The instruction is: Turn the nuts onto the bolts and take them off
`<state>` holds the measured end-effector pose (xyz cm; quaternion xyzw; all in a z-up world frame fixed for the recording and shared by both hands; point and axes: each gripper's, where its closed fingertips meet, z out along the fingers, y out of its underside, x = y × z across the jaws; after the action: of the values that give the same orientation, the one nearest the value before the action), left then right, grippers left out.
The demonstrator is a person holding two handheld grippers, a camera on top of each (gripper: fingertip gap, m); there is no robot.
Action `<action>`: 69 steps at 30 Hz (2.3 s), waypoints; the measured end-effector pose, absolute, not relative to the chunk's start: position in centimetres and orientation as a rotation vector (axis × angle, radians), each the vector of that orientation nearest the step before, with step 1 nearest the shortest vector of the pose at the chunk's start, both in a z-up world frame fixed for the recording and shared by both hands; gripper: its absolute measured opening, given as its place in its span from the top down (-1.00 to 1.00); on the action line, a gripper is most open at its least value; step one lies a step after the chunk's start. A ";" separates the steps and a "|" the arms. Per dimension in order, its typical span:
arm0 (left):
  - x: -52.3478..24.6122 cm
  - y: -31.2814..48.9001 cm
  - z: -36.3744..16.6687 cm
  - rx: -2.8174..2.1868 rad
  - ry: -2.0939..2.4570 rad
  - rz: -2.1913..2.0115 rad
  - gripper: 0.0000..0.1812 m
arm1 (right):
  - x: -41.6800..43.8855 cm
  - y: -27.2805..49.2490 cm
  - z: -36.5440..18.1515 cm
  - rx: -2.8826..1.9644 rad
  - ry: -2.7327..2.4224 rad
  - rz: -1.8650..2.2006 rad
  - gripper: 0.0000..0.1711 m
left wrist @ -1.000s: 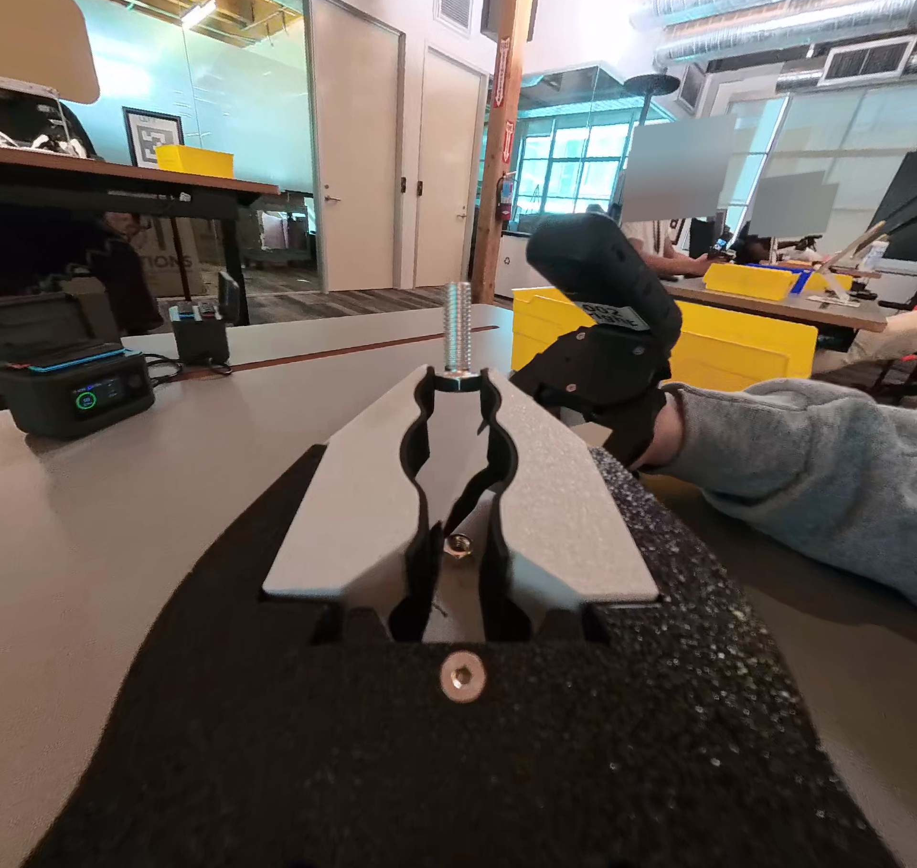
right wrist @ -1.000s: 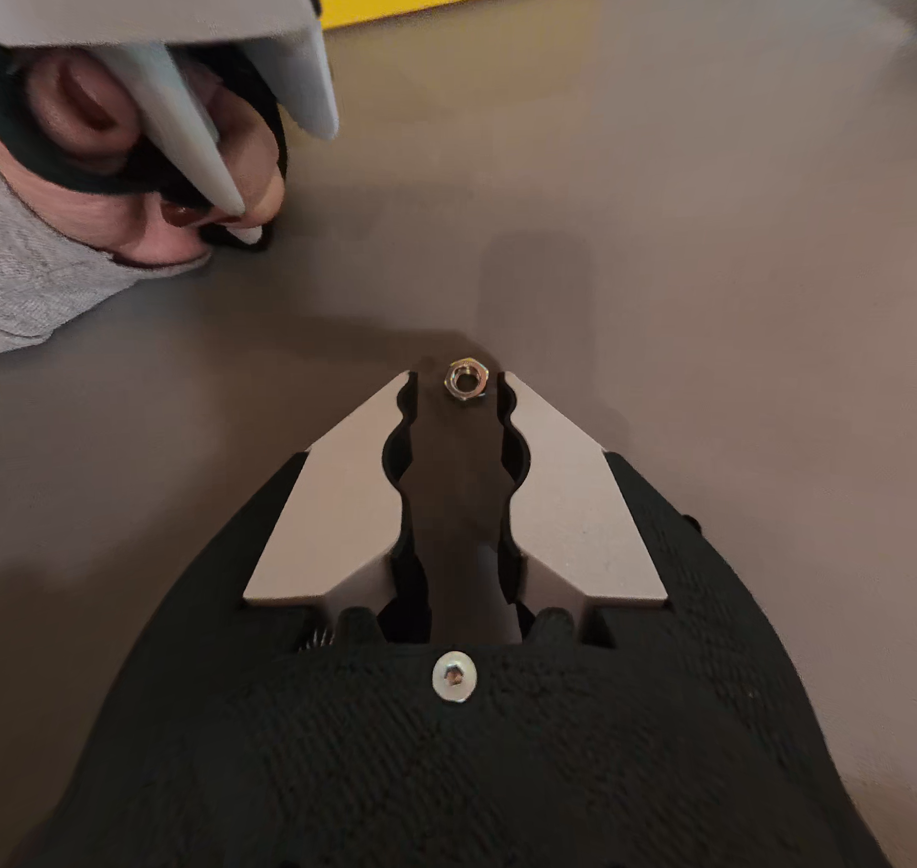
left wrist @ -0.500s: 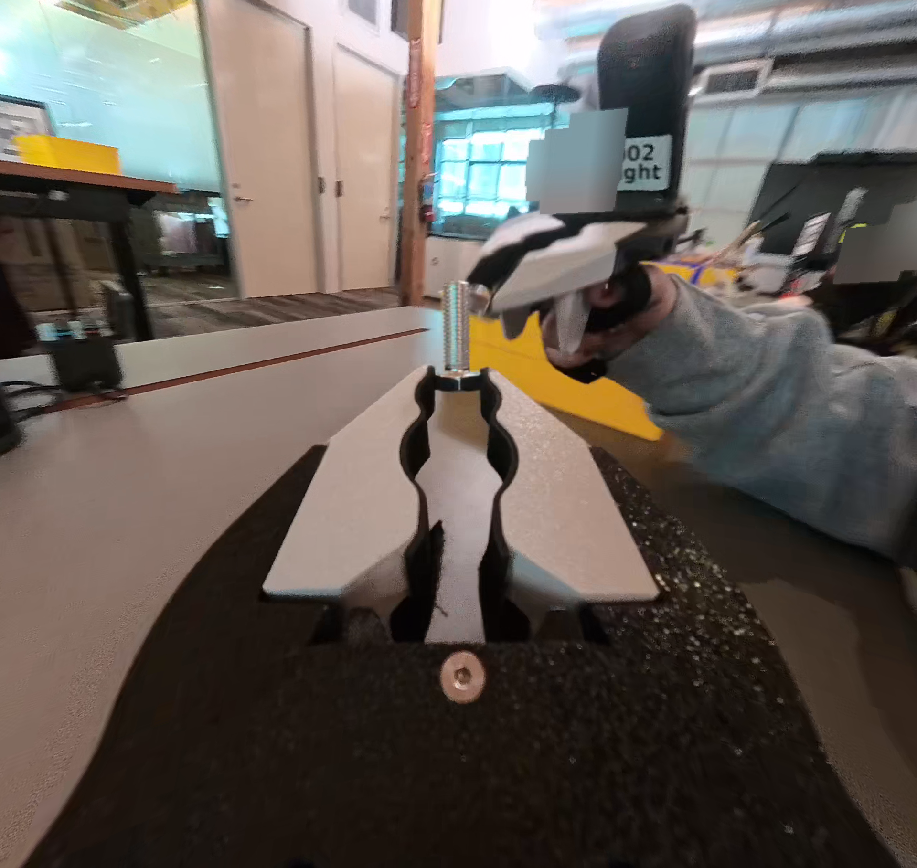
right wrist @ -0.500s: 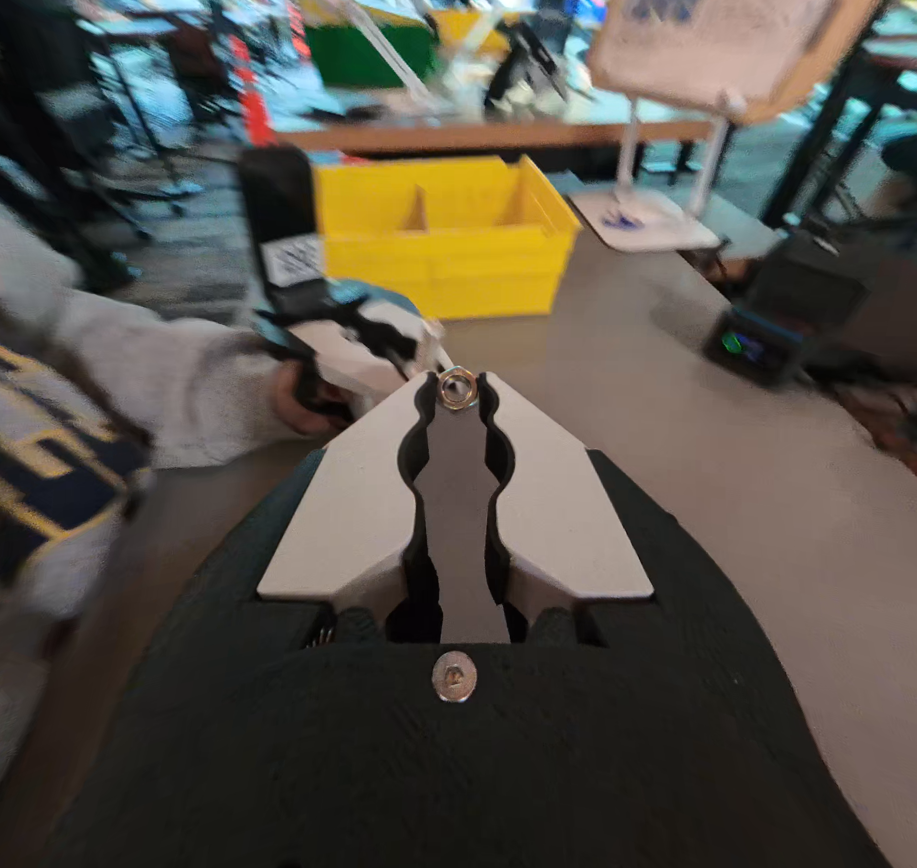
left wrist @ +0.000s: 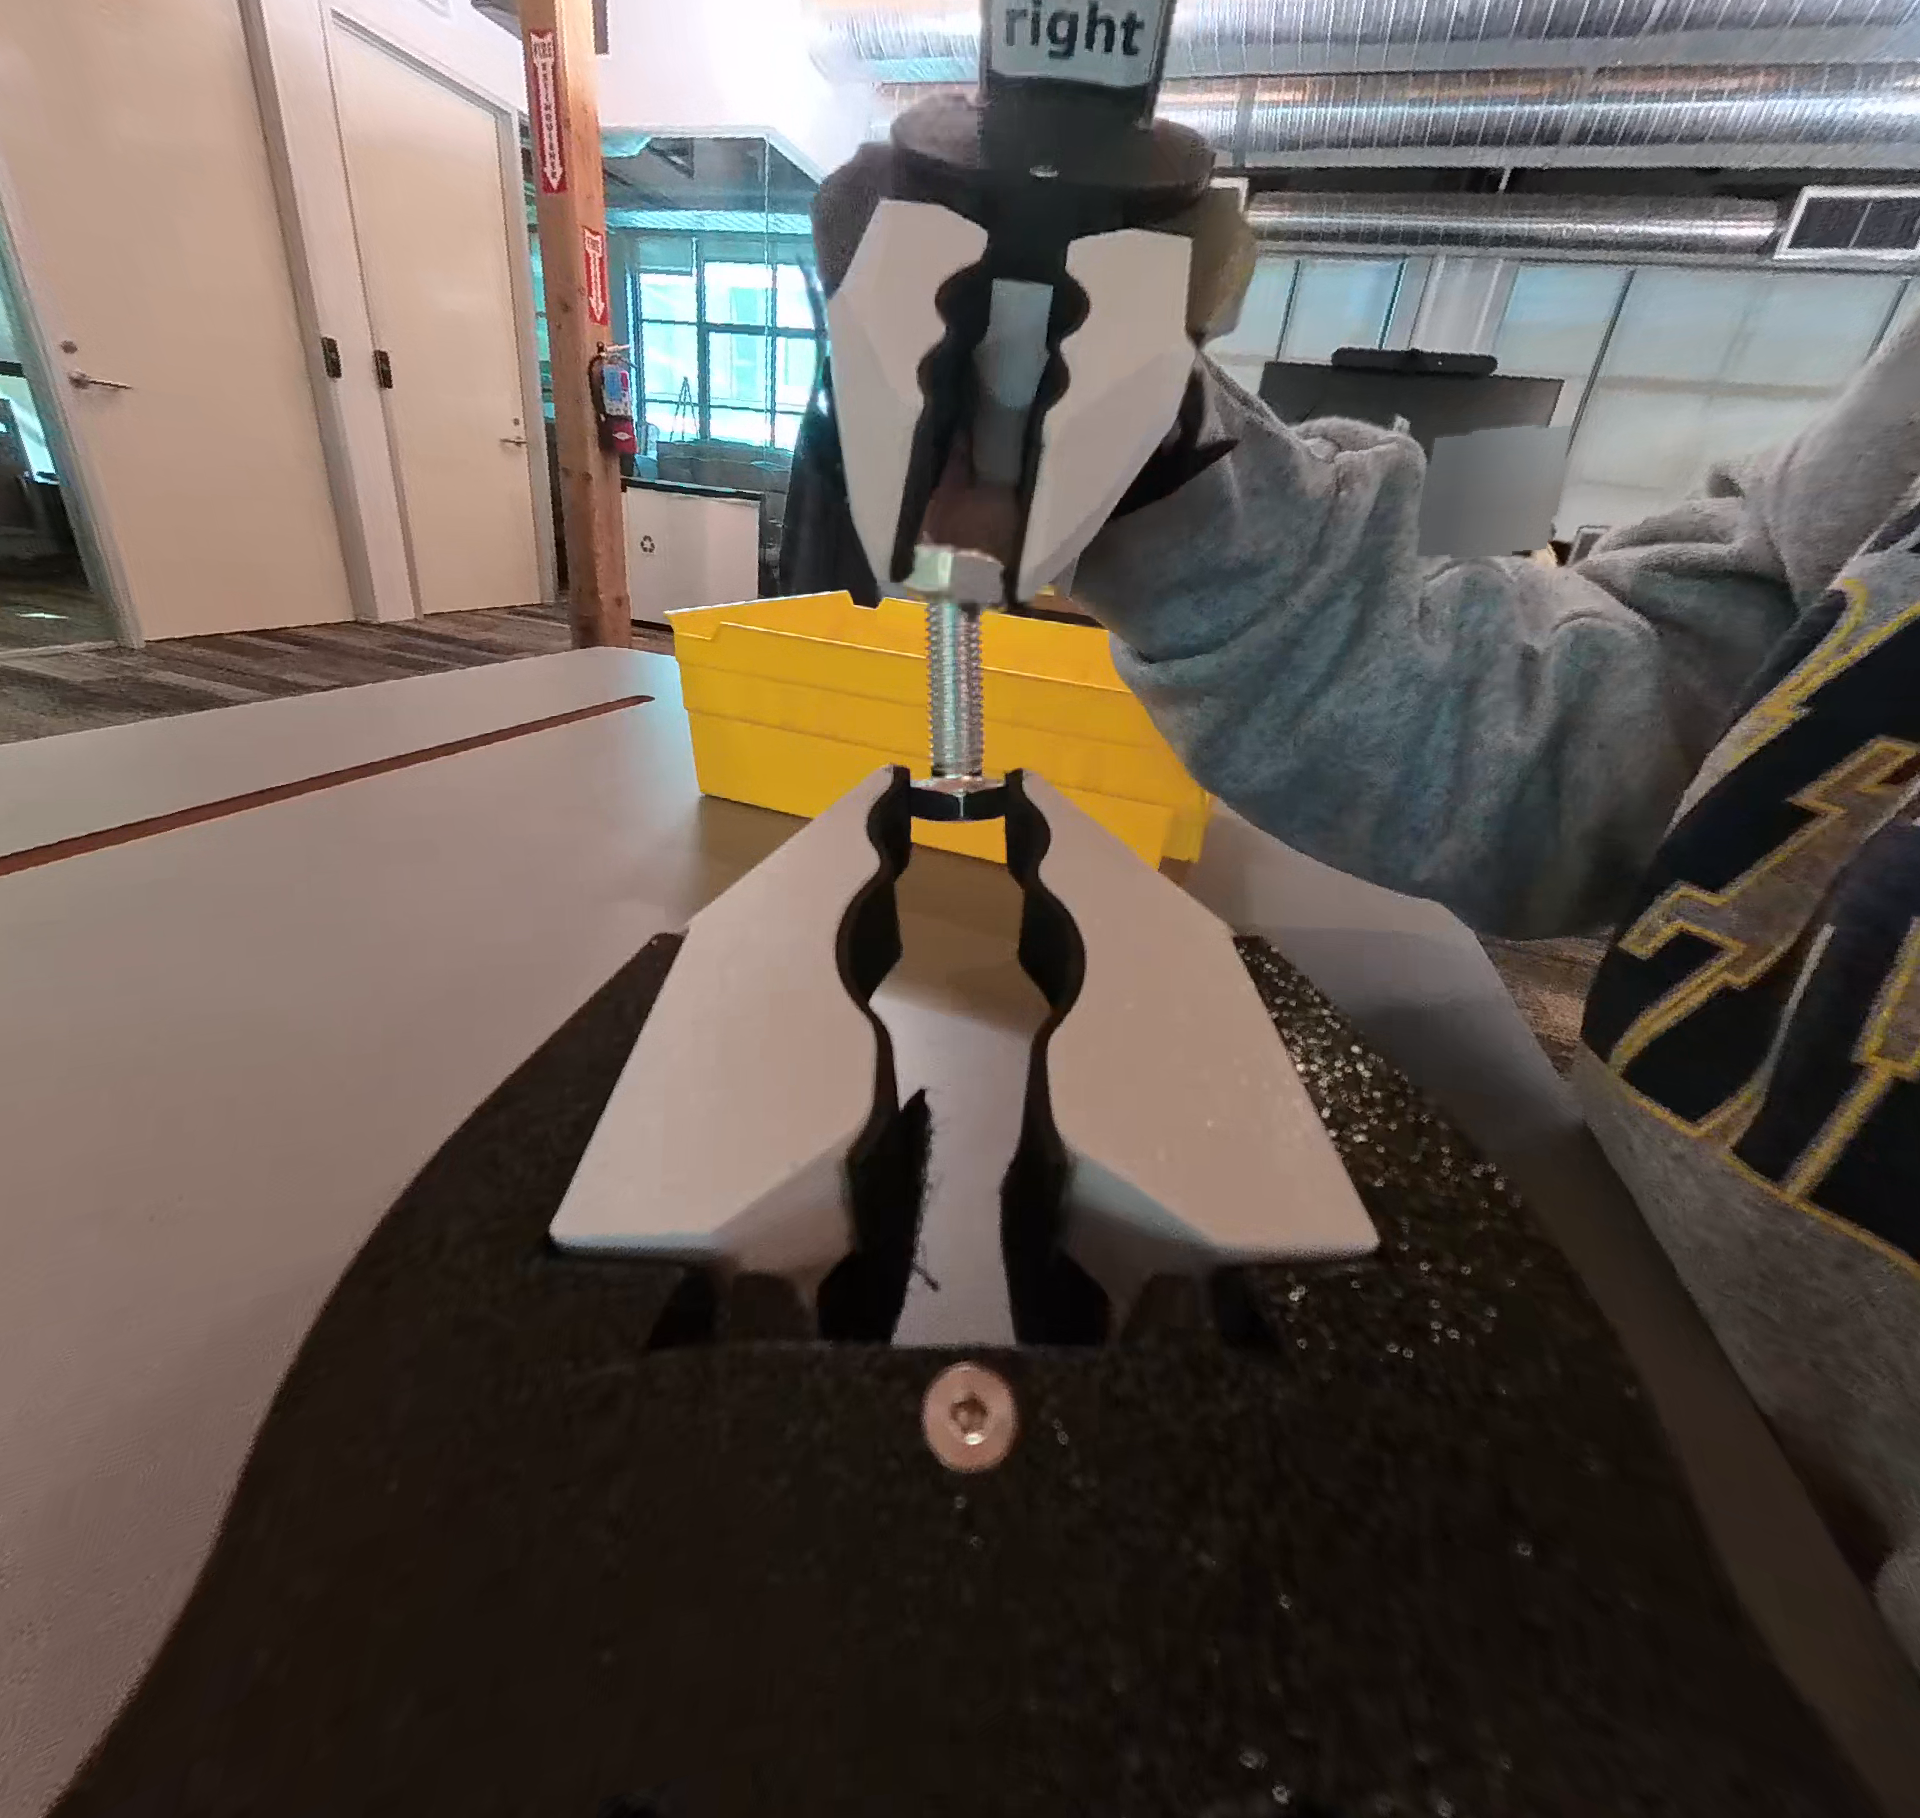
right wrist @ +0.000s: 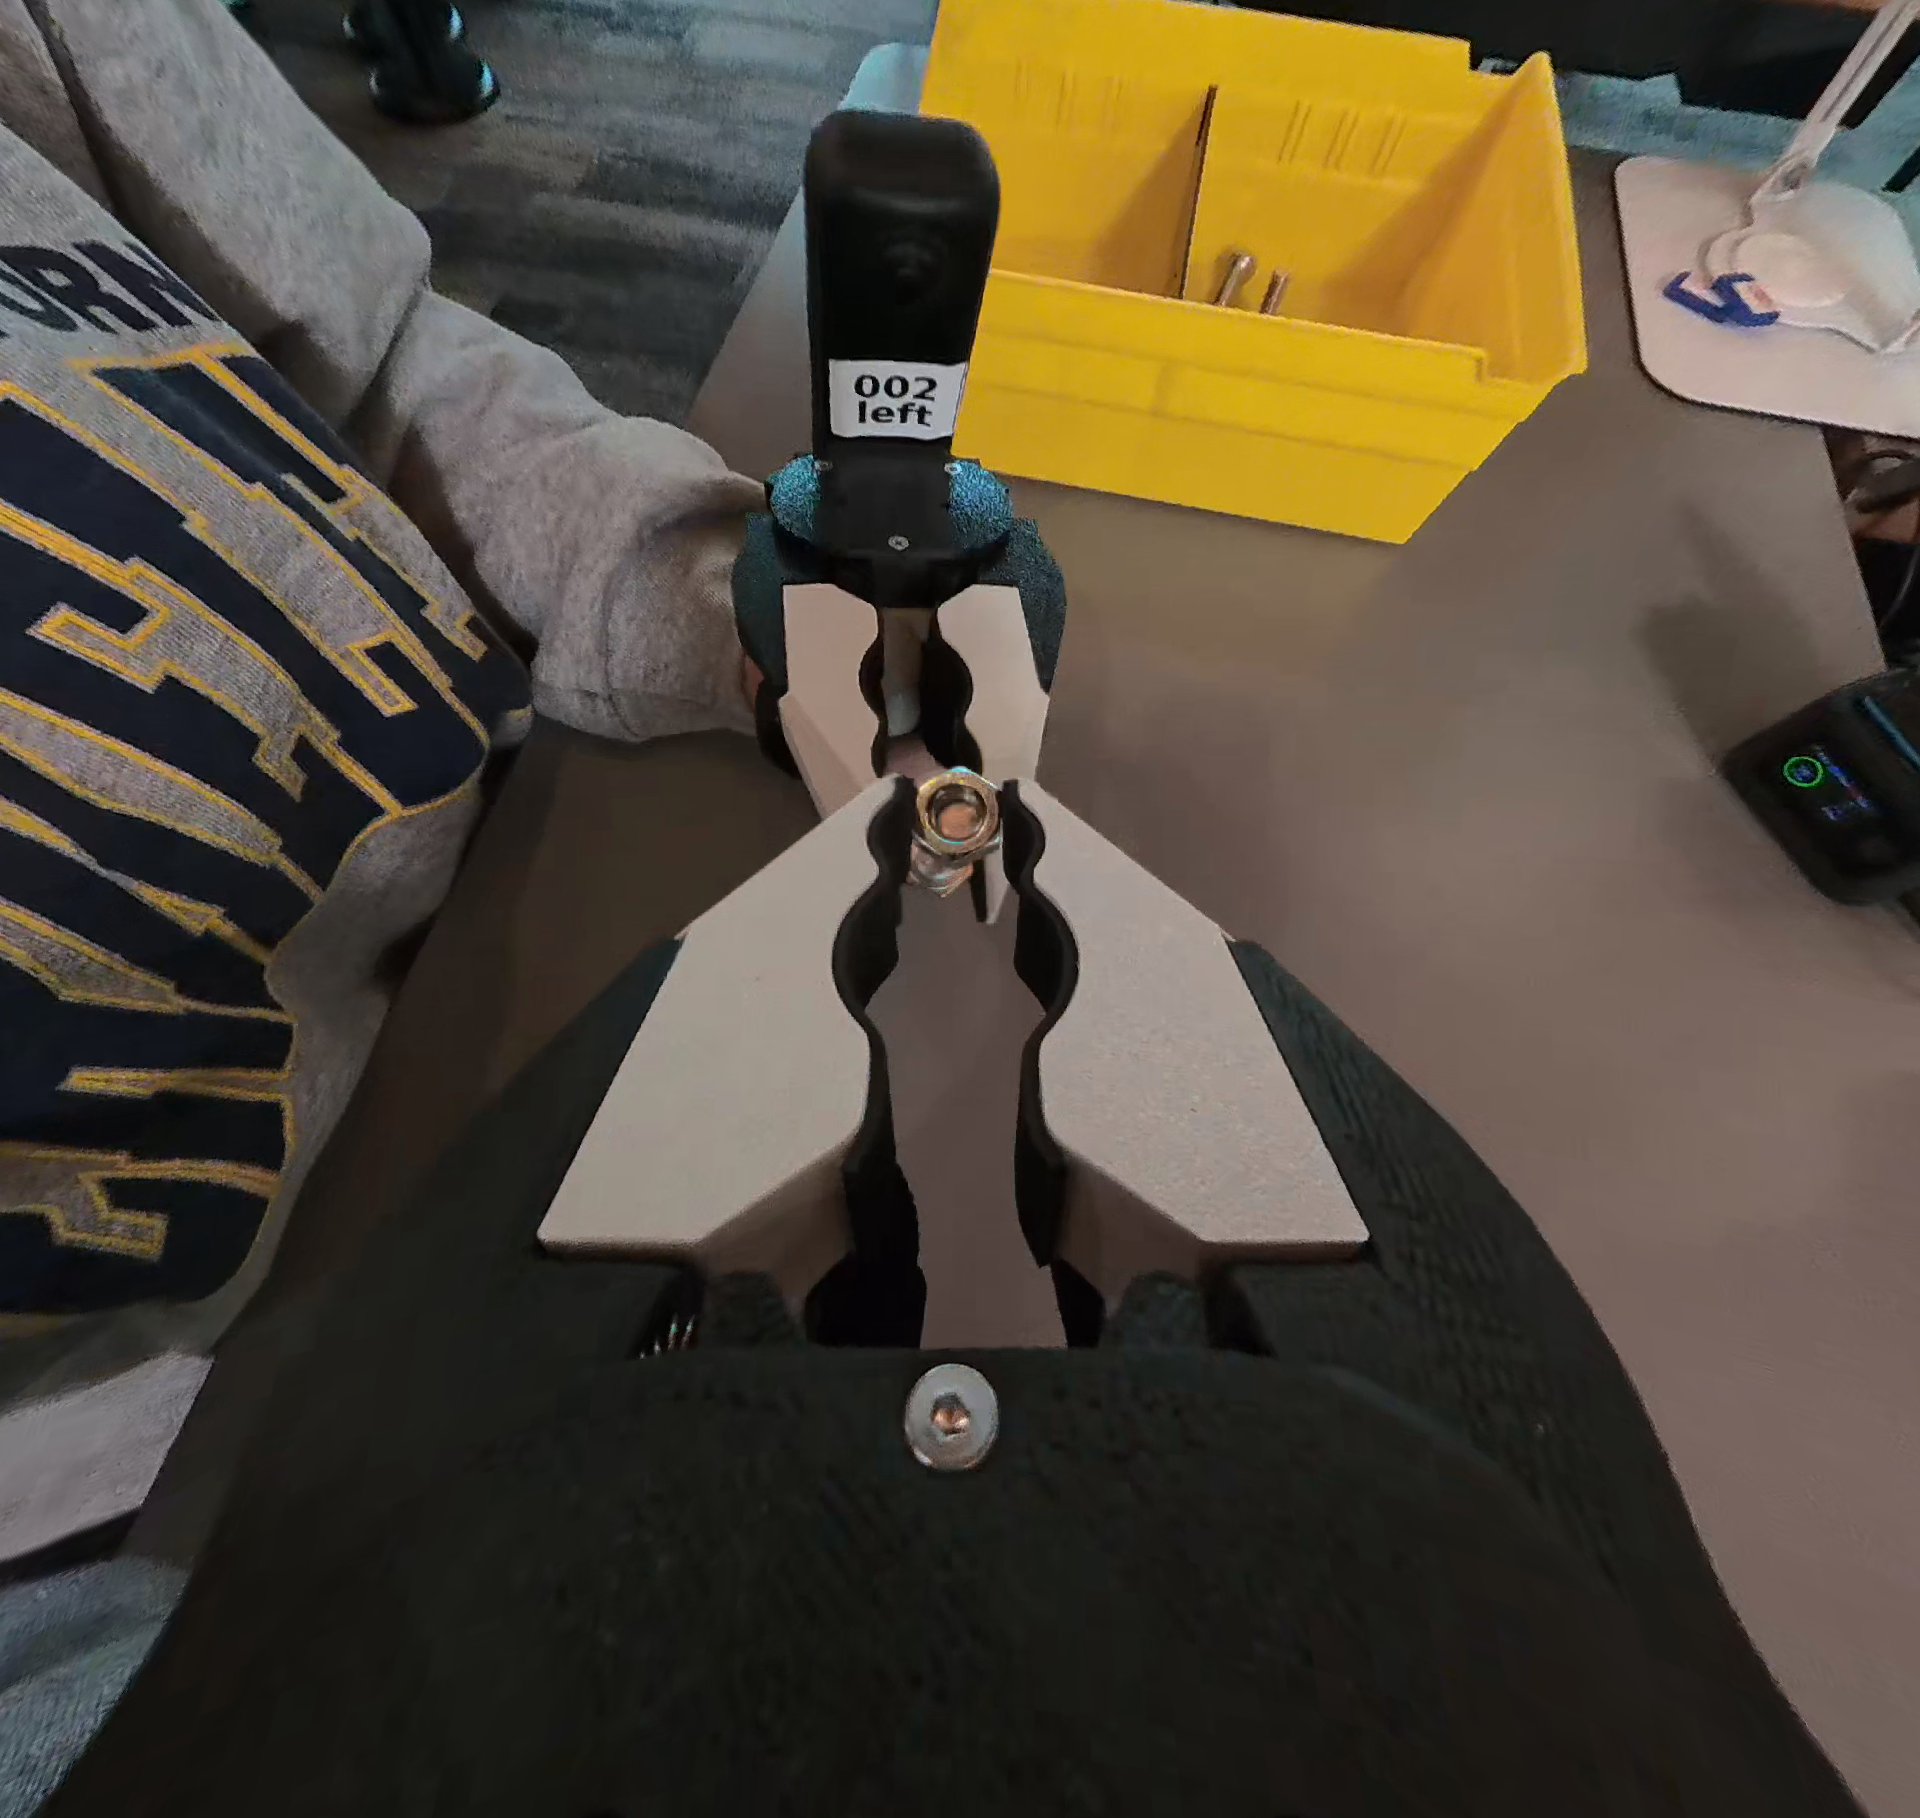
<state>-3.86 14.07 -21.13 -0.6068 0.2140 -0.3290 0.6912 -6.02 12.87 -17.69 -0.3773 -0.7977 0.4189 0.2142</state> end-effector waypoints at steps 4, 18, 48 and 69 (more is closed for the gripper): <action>-3.8 13.8 -21.0 -1.345 0.490 -0.751 0.83 | -5.8 12.7 -17.6 -1.042 -2.234 1.209 0.82; -6.6 15.2 -20.9 -1.366 0.299 -0.642 0.83 | -9.3 14.3 -17.3 -1.460 -1.629 1.246 0.82; -6.4 15.6 -21.4 -1.398 0.331 -0.568 0.83 | -9.2 15.5 -17.5 -1.466 -1.399 1.328 0.91; -6.7 15.5 -21.2 -1.386 0.315 -0.581 0.83 | -8.3 15.4 -16.4 -1.272 -1.342 1.464 0.64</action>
<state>-6.67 15.48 -21.25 -0.6270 0.1427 -0.2627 0.7194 -8.30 15.42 -16.43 -0.4984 -0.5260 0.5738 0.3816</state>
